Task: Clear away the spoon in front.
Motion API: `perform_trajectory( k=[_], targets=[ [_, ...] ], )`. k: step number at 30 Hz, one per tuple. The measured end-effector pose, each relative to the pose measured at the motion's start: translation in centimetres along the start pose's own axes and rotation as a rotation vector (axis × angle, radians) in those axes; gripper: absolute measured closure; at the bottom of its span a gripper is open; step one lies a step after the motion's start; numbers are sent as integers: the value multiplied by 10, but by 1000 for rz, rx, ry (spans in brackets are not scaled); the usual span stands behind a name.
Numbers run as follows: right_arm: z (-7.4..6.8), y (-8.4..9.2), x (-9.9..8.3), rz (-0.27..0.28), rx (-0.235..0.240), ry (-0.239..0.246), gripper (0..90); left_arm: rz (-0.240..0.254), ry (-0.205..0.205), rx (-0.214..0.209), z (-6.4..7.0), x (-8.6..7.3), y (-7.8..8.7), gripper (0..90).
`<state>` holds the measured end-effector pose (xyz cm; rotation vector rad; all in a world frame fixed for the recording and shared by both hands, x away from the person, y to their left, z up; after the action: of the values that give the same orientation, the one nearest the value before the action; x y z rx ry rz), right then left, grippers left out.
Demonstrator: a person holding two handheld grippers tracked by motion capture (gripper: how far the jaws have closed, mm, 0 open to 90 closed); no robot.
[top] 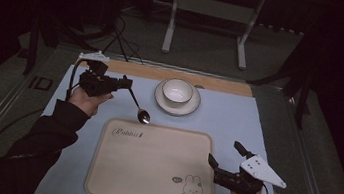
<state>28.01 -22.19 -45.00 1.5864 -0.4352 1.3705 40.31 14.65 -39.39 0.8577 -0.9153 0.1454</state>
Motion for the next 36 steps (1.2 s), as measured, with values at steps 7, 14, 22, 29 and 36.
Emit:
perform_trajectory(
  k=[7,14,22,29,36],
  targets=[
    [-1,-1,1,-1,2,4,107,-63,-37,-9,10,-13,6,898],
    [-1,-1,1,2,0,8,107,-134,-55,-10,21,-28,11,899],
    [-1,-1,1,1,0,4,107,-210,-84,-44,42,-45,15,898],
    [-2,-2,1,-2,3,5,106,-305,-120,-80,51,-61,11,897],
    [-2,-3,1,-8,6,7,107,-373,-112,-119,56,-72,-1,897]
  ],
)
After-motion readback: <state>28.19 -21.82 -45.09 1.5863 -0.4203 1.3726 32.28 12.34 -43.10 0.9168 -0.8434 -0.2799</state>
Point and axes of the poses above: each handheld gripper's, and its own axes: y roughly backward along the jaws, x roughly out of its top, z roughly to its right, the point moved 6 cm from there along -y, roughly forward along the jaws, and after that the axes turned 9 degrees about -z, right-handed, at the moved point
